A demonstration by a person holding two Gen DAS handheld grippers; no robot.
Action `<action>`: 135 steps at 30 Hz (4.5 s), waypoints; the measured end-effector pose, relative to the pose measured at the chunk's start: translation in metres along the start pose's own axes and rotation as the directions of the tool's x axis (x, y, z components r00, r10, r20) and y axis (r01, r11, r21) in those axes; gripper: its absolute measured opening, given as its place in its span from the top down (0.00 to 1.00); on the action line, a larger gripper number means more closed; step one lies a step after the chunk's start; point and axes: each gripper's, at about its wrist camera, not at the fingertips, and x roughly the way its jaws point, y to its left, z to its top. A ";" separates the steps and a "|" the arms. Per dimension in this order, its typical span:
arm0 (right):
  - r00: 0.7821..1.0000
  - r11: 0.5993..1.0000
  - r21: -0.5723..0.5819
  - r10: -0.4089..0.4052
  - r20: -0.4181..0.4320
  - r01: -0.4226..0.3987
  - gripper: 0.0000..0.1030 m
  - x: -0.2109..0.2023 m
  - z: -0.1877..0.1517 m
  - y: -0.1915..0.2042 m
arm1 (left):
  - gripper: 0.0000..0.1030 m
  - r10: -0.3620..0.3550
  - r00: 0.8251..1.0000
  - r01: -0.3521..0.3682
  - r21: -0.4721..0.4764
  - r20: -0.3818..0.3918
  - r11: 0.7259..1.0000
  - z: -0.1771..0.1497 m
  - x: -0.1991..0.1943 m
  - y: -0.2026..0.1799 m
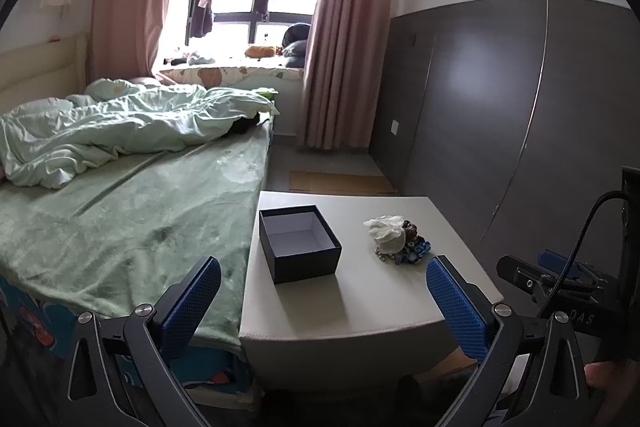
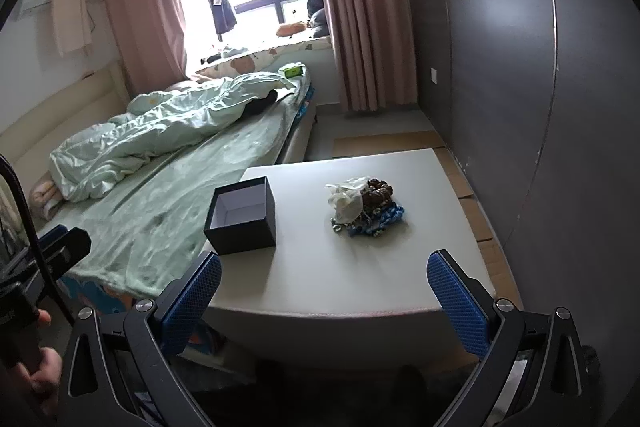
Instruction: Organize jewelry
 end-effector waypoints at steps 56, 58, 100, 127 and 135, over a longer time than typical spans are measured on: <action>0.996 0.986 0.152 -0.049 -0.081 0.061 0.00 0.043 0.007 -0.069 | 0.00 -0.042 0.988 0.048 0.036 -0.147 0.998 -0.001 0.085 -0.027; 0.995 0.981 0.186 -0.047 -0.093 0.063 0.00 0.046 0.006 -0.078 | 0.00 -0.050 0.985 0.057 0.041 -0.164 0.998 0.001 0.091 -0.031; 0.958 0.773 0.634 0.209 -0.195 -0.039 0.46 0.173 0.008 -0.170 | 0.67 -0.326 0.748 0.255 -0.204 -0.578 0.945 0.009 0.341 -0.071; 0.883 0.830 0.545 0.163 -0.441 0.119 0.84 0.272 0.023 -0.141 | 0.99 -0.402 0.828 0.301 -0.296 -0.391 0.907 0.044 0.281 -0.043; 0.940 0.815 0.580 0.211 -0.267 -0.018 0.88 0.231 0.050 -0.139 | 0.99 -0.413 0.861 0.321 -0.313 -0.297 0.894 0.061 0.241 -0.023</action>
